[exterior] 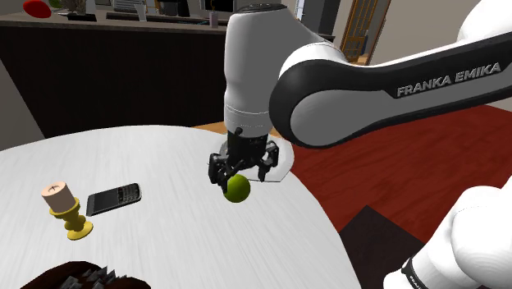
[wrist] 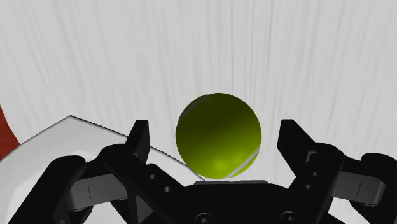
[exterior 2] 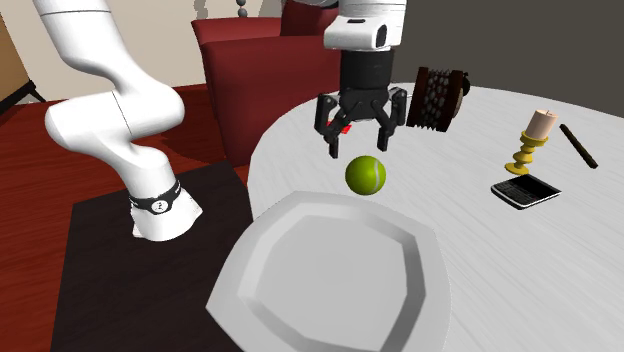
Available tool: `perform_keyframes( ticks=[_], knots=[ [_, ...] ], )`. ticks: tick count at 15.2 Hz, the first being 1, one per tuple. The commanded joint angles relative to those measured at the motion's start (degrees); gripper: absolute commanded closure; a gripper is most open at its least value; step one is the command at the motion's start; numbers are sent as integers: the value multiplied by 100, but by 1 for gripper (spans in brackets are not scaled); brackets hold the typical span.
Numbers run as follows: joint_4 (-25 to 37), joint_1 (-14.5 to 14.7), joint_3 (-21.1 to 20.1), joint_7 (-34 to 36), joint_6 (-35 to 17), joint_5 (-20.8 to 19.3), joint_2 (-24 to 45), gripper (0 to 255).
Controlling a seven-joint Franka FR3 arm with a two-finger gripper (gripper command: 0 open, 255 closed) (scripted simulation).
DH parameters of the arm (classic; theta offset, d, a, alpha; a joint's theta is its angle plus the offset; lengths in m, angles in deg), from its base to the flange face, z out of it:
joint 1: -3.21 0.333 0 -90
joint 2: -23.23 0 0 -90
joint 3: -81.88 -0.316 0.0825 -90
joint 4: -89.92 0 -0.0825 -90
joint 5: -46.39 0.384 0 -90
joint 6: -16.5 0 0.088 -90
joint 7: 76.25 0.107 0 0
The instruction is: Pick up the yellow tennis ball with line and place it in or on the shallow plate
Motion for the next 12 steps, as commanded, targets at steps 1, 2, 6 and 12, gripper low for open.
perform_keyframes(
  ticks=[1, 2, 6, 12],
  knots=[
    [158, -27, -138, 387, -19, -325, 214, 0],
    [101, -26, -137, 399, -94, -342, 237, 0],
    [-116, -37, -147, 454, -392, -418, 340, 0],
    [-196, -43, -152, 480, -509, -454, 387, 0]
  ],
)
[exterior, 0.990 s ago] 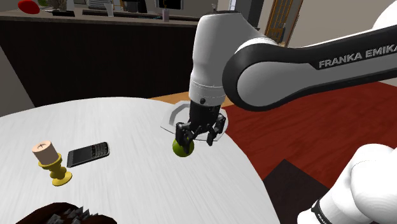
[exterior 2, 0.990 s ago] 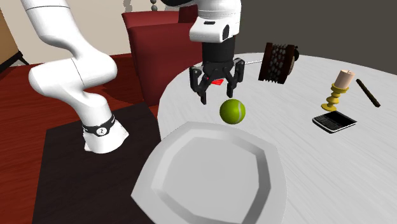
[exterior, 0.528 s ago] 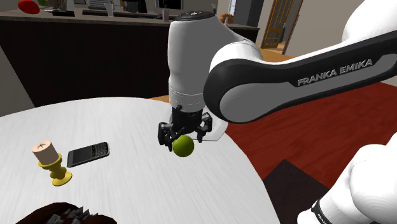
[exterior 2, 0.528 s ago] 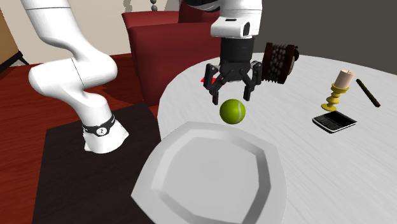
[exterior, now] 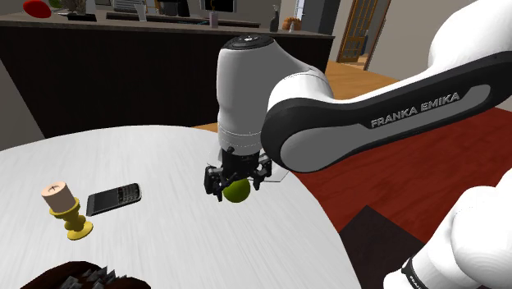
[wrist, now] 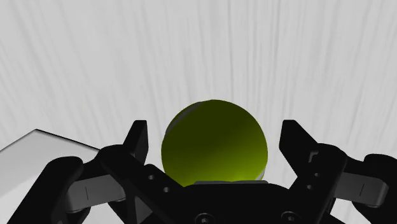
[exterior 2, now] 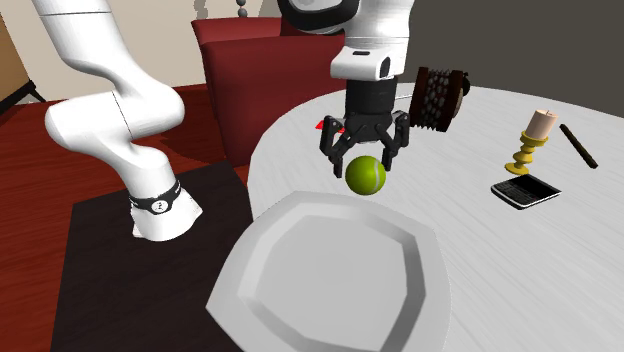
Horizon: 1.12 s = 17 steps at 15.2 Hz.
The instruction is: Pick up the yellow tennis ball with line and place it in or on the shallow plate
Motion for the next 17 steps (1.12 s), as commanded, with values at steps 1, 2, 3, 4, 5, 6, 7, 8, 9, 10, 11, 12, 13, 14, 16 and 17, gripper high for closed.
perform_keyframes(
  ticks=[1, 2, 3, 4, 5, 6, 7, 8, 9, 10, 11, 12, 13, 14, 16, 17],
  knots=[
    [-3, 0, 0, 0, -4, -1, 1, 0],
    [-3, 0, 0, 0, -4, -1, 1, 0],
    [-2, 0, 0, 0, -3, -1, 0, 0],
    [-2, 0, 0, 0, -3, -1, 0, 255],
    [-2, 0, 0, 0, -3, -1, 0, 255],
    [-3, -1, 1, -1, -3, 0, -1, 255],
    [-3, -1, 1, -1, -3, 0, -1, 255],
    [-3, 0, 1, -1, -3, 0, -1, 255],
    [-3, 0, 1, -1, -3, 0, -1, 255],
    [-3, 0, 1, -1, -3, 0, -1, 255],
    [-3, 0, 1, -1, -3, 0, -1, 255],
    [-4, 0, 1, -1, -3, 0, -1, 255],
    [-3, 0, 0, 0, -4, -1, 1, 255],
    [51, 0, 6, -23, 70, 21, -27, 255],
    [162, 0, 19, -64, 218, 58, -76, 255],
    [220, -1, 25, -84, 293, 75, -98, 255]
  ],
)
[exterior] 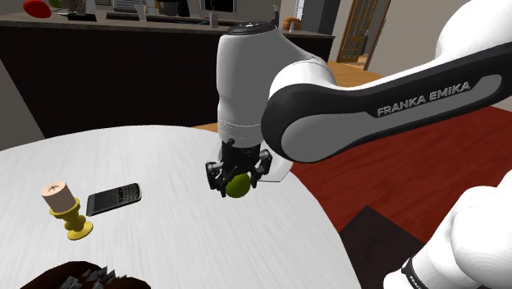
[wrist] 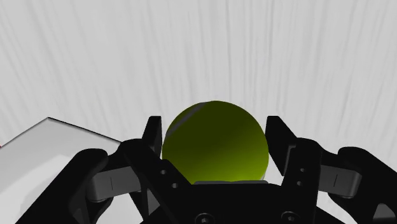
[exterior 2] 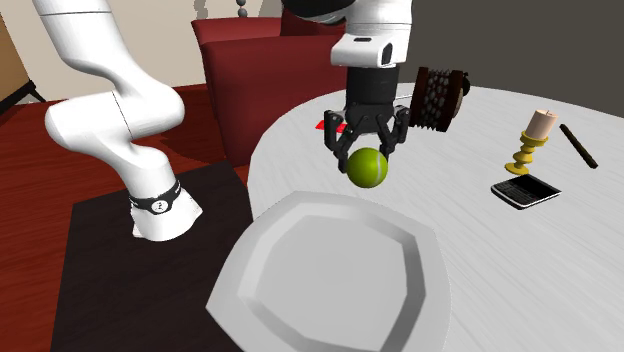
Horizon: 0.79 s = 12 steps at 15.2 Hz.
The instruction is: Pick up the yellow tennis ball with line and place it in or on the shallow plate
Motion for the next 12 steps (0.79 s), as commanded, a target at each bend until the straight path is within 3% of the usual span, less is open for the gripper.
perform_keyframes(
  ticks=[1, 12],
  knots=[
    [117, 0, 10, -34, 148, 30, -41, 255],
    [848, -11, 63, -186, 976, 126, -170, 255]
  ],
)
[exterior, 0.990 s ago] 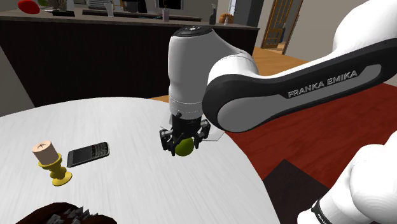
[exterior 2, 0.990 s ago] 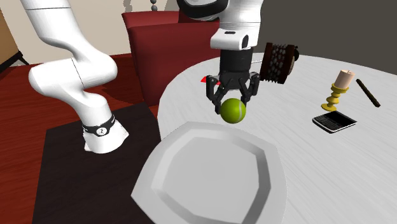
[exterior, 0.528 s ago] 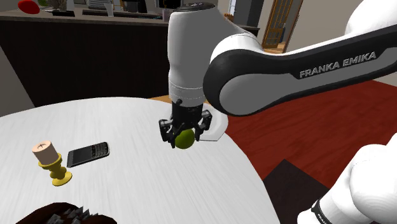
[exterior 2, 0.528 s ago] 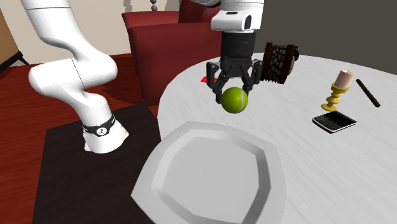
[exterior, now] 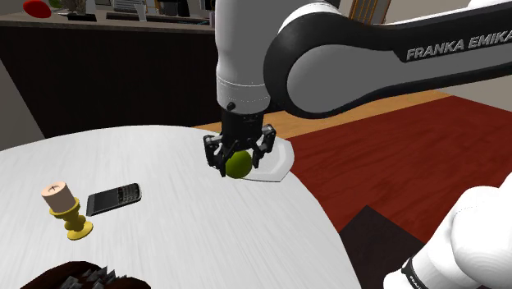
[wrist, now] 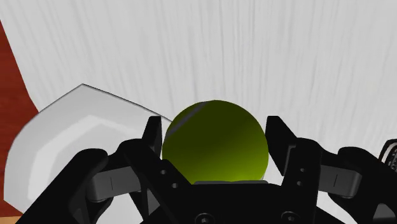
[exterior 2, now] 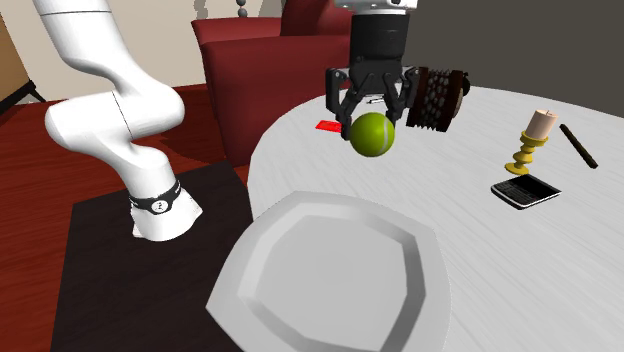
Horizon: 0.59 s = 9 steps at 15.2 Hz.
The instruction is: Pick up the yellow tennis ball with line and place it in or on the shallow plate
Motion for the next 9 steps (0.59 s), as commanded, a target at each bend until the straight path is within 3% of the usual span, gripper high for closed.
perform_keyframes(
  ticks=[1, 9],
  knots=[
    [141, -2, 8, -24, 155, 12, -18, 255],
    [165, -346, 500, -851, 106, -11, -17, 255]
  ],
)
